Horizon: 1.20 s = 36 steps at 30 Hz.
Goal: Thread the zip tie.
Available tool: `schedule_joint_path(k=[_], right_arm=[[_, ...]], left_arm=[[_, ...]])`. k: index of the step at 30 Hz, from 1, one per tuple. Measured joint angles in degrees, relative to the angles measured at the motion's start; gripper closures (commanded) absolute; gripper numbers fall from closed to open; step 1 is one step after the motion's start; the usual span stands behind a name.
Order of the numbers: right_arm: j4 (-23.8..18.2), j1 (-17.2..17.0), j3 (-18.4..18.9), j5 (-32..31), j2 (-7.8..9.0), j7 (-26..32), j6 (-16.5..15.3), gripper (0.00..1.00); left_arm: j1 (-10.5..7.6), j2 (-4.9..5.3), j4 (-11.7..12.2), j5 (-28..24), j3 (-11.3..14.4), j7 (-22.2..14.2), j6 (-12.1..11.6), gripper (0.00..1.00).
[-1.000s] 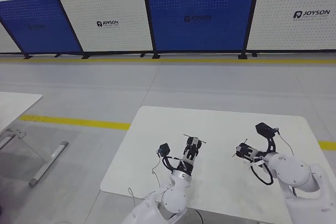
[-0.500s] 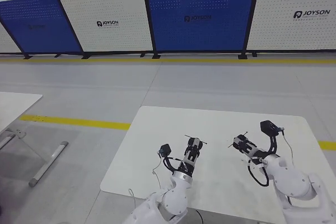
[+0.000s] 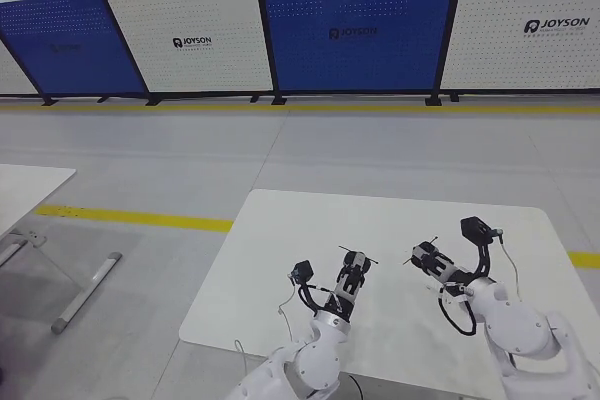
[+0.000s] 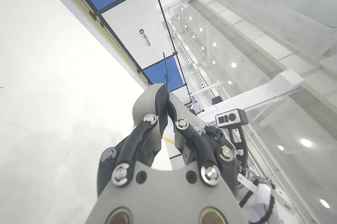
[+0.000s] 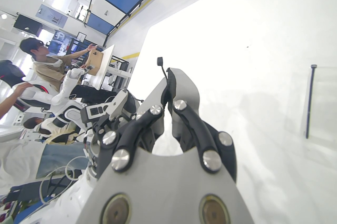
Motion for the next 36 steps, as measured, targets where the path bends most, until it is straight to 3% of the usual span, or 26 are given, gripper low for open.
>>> schedule_joint_path(k=[9,22,26,31,36], right_arm=[[-1.70,-1.10,-1.44,0.34,-0.21,-3.73,-2.42,1.00],[-2.40,-1.51,-1.32,1.02,-0.23,-4.54,-3.21,1.00],[-1.30,-1.28,-3.68,0.70,-0.68,-7.81,-3.42,1.00],[2.25,1.38,-8.28,-2.39,-1.58,-11.76,-0.81,1.00],[4.01,2.88,-9.39,-2.48,-1.92,-12.33,0.07,1.00]], left_arm=[[-1.65,-1.10,2.03,0.39,0.07,1.59,1.14,1.00],[-1.63,-1.09,2.02,0.39,0.06,1.60,1.13,1.00],[-1.63,-1.09,2.02,0.39,0.06,1.60,1.13,1.00],[-1.63,-1.09,2.02,0.39,0.06,1.60,1.13,1.00],[-1.63,-1.09,2.02,0.39,0.06,1.60,1.13,1.00]])
